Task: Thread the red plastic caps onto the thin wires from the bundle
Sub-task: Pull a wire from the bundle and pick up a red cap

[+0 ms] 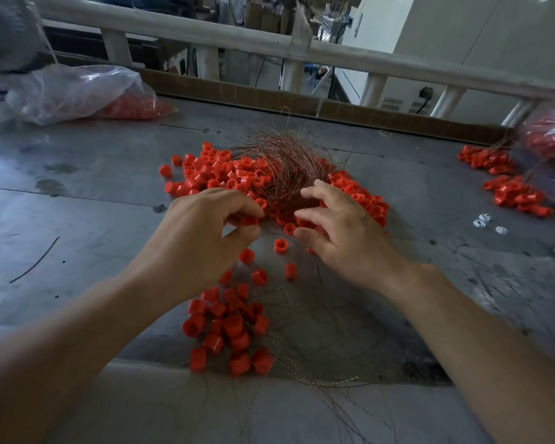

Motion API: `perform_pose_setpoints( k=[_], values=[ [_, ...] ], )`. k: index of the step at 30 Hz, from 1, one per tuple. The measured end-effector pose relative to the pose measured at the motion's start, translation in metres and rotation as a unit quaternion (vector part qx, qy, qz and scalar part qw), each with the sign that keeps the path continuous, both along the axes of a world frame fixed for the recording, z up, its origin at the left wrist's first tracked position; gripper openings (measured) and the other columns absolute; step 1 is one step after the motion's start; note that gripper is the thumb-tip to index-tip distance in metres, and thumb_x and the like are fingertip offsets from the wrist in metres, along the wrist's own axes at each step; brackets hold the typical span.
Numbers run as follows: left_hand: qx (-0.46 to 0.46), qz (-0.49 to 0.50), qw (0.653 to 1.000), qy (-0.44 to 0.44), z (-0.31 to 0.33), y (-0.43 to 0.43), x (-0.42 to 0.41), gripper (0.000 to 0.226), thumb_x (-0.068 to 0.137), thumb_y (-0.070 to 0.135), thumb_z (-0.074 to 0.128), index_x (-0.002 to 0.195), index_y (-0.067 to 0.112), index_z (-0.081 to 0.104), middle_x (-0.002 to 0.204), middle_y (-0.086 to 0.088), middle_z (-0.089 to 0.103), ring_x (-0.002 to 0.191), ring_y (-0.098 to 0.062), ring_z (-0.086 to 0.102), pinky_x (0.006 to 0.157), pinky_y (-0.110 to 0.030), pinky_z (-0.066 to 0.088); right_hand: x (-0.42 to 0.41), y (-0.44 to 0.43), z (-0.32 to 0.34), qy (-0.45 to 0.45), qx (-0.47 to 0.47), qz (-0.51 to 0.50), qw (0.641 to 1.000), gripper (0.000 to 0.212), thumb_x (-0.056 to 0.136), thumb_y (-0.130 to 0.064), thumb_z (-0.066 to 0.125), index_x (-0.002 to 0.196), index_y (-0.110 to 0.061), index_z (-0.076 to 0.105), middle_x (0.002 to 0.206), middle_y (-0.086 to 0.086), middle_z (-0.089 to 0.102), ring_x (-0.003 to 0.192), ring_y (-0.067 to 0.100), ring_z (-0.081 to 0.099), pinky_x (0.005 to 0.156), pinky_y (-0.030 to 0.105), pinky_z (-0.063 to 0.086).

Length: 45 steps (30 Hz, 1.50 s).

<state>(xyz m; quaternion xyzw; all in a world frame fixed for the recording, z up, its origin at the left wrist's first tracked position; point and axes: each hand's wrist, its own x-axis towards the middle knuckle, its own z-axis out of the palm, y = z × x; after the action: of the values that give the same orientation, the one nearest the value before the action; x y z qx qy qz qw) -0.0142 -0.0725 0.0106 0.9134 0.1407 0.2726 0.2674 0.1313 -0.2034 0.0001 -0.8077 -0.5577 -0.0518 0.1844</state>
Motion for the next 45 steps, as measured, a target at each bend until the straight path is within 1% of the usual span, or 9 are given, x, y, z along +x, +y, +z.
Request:
perform_pose_setpoints(
  k=[3, 8, 14, 18, 22, 26, 29, 40, 45],
  values=[
    [0.000, -0.001, 1.000, 0.006, 0.000, -0.001, 0.000, 0.020, 0.078, 0.014, 0.068, 0.097, 0.021, 0.069, 0.082, 0.028, 0.052, 0.078, 0.023, 0.048, 0.073, 0.006, 0.032, -0.002, 0.001, -0.003, -0.005, -0.021, 0.013, 1.000, 0.042, 0.092, -0.036, 0.049, 0.125, -0.011, 0.055, 0.148, 0.001, 0.029, 0.139, 0.012, 0.013, 0.114, 0.035, 0.011],
    [-0.002, 0.001, 1.000, 0.010, 0.002, -0.002, 0.000, 0.020, 0.078, 0.015, 0.068, 0.097, 0.021, 0.070, 0.082, 0.028, 0.052, 0.076, 0.018, 0.050, 0.072, 0.006, 0.033, -0.005, 0.001, -0.001, -0.030, 0.029, -0.019, 0.999, 0.040, 0.089, -0.031, 0.055, 0.123, -0.009, 0.057, 0.128, 0.005, 0.046, 0.121, 0.018, 0.038, 0.098, 0.024, 0.024],
    [0.004, 0.004, 1.000, 0.017, 0.002, -0.003, -0.001, 0.019, 0.078, 0.015, 0.069, 0.096, 0.021, 0.070, 0.082, 0.027, 0.053, 0.079, 0.013, 0.052, 0.073, 0.005, 0.033, -0.004, 0.001, -0.007, -0.014, -0.079, 0.005, 0.997, 0.056, 0.094, -0.042, 0.039, 0.142, -0.016, 0.029, 0.154, -0.005, 0.014, 0.140, 0.006, 0.001, 0.112, 0.032, 0.000],
    [0.005, 0.002, 1.000, 0.018, 0.002, -0.003, -0.002, 0.020, 0.078, 0.015, 0.069, 0.097, 0.021, 0.070, 0.081, 0.028, 0.053, 0.082, 0.009, 0.053, 0.074, 0.003, 0.034, -0.004, 0.001, -0.003, -0.009, 0.027, 0.005, 1.000, 0.042, 0.094, -0.032, 0.048, 0.129, -0.009, 0.050, 0.140, 0.002, 0.043, 0.136, 0.011, 0.026, 0.110, 0.029, 0.006],
    [0.001, -0.001, 1.000, 0.013, 0.002, -0.003, -0.001, 0.020, 0.076, 0.013, 0.070, 0.095, 0.020, 0.071, 0.079, 0.028, 0.053, 0.077, 0.011, 0.052, 0.074, 0.003, 0.035, -0.007, 0.001, 0.003, -0.051, 0.183, 0.017, 0.982, 0.015, 0.075, -0.011, 0.065, 0.084, -0.001, 0.071, 0.092, 0.012, 0.070, 0.093, 0.024, 0.064, 0.092, 0.037, 0.040],
    [-0.003, -0.004, 1.000, 0.010, 0.002, -0.002, -0.001, 0.020, 0.077, 0.014, 0.069, 0.096, 0.021, 0.071, 0.079, 0.029, 0.053, 0.075, 0.014, 0.052, 0.073, 0.003, 0.036, -0.007, -0.003, 0.005, -0.006, 0.226, -0.004, 0.974, 0.004, 0.072, -0.003, 0.067, 0.074, -0.004, 0.063, 0.077, 0.007, 0.069, 0.075, 0.025, 0.064, 0.075, 0.024, 0.043],
    [-0.003, -0.008, 1.000, 0.009, 0.001, -0.002, 0.000, 0.020, 0.077, 0.015, 0.069, 0.096, 0.021, 0.070, 0.079, 0.030, 0.052, 0.078, 0.016, 0.052, 0.071, 0.003, 0.035, -0.007, -0.003, 0.004, 0.013, 0.241, -0.018, 0.970, 0.005, 0.075, -0.005, 0.065, 0.080, -0.005, 0.063, 0.075, 0.005, 0.068, 0.072, 0.023, 0.062, 0.069, 0.028, 0.043],
    [-0.004, -0.016, 1.000, -0.003, -0.001, 0.000, 0.000, 0.020, 0.077, 0.014, 0.070, 0.095, 0.023, 0.070, 0.080, 0.028, 0.053, 0.080, 0.014, 0.054, 0.070, 0.002, 0.038, -0.007, -0.003, 0.004, -0.051, 0.283, 0.030, 0.957, 0.004, 0.074, -0.001, 0.066, 0.071, -0.003, 0.065, 0.087, 0.009, 0.067, 0.088, 0.013, 0.057, 0.082, 0.020, 0.041],
    [-0.037, -0.093, 0.993, -0.066, 0.004, -0.003, -0.004, 0.025, 0.075, 0.022, 0.071, 0.087, 0.041, 0.061, 0.098, 0.022, 0.058, 0.091, 0.003, 0.058, 0.078, -0.006, 0.045, -0.014, -0.007, 0.009, 0.042, 0.326, 0.070, 0.942, 0.001, 0.079, -0.001, 0.061, 0.078, -0.002, 0.061, 0.088, 0.001, 0.064, 0.087, 0.014, 0.061, 0.081, 0.028, 0.049]
  ],
)
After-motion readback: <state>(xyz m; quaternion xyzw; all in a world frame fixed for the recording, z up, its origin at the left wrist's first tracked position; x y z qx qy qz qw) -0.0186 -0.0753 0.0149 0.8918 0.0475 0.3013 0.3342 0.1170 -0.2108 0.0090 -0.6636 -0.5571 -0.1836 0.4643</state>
